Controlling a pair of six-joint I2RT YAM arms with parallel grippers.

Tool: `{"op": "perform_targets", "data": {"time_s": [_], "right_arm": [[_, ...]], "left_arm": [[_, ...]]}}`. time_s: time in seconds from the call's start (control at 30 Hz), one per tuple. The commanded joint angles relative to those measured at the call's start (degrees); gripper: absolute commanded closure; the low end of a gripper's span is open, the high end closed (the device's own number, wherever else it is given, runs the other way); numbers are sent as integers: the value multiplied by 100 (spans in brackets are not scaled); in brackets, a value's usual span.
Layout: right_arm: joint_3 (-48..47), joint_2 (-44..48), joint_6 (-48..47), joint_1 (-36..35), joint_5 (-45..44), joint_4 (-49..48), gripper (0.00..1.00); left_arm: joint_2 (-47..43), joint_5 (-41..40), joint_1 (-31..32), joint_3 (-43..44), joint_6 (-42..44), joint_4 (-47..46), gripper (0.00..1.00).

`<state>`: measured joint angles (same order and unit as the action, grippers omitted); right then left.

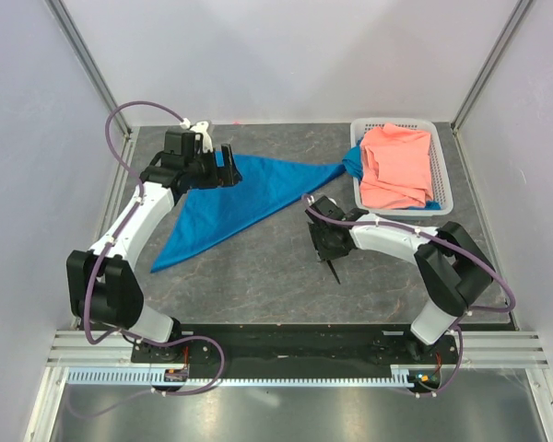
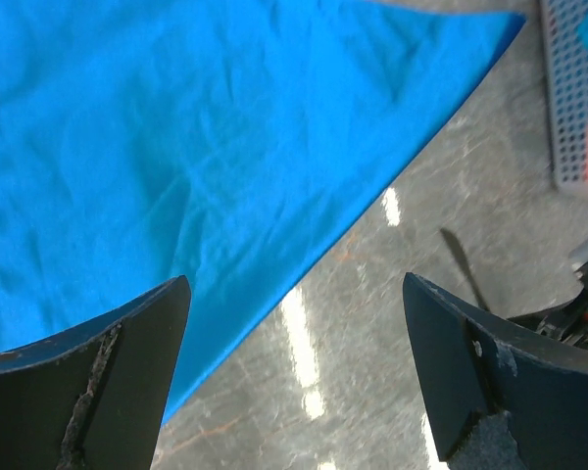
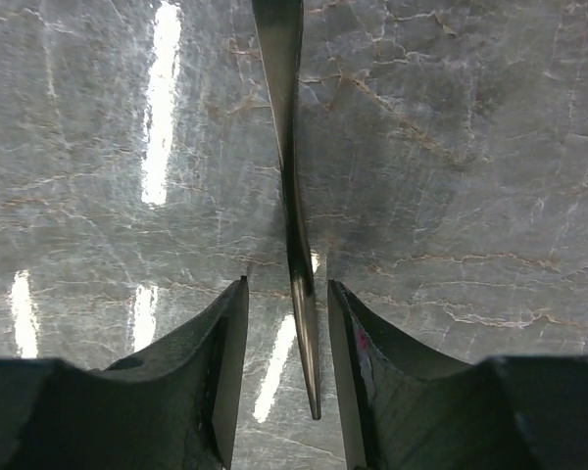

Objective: Fold the napkin, place the utensils inside, and roll it up
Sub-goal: Grab a utensil with the right arm

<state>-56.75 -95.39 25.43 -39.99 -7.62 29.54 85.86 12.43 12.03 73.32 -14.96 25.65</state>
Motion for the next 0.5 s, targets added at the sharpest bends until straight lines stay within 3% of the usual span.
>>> {"op": "perform_targets", "data": {"time_s": [0.0, 0.27, 0.47], "right_arm": [[6, -84, 85, -62, -442, 122, 55], [-29, -488, 59, -202, -495, 227, 71], [-213, -665, 164, -299, -250, 377, 100]], "left_arm": [[-87, 23, 10, -107, 239, 107, 4], [-324, 182, 10, -160, 230, 107, 4], [-579, 181, 1, -195, 222, 116, 4]]}}
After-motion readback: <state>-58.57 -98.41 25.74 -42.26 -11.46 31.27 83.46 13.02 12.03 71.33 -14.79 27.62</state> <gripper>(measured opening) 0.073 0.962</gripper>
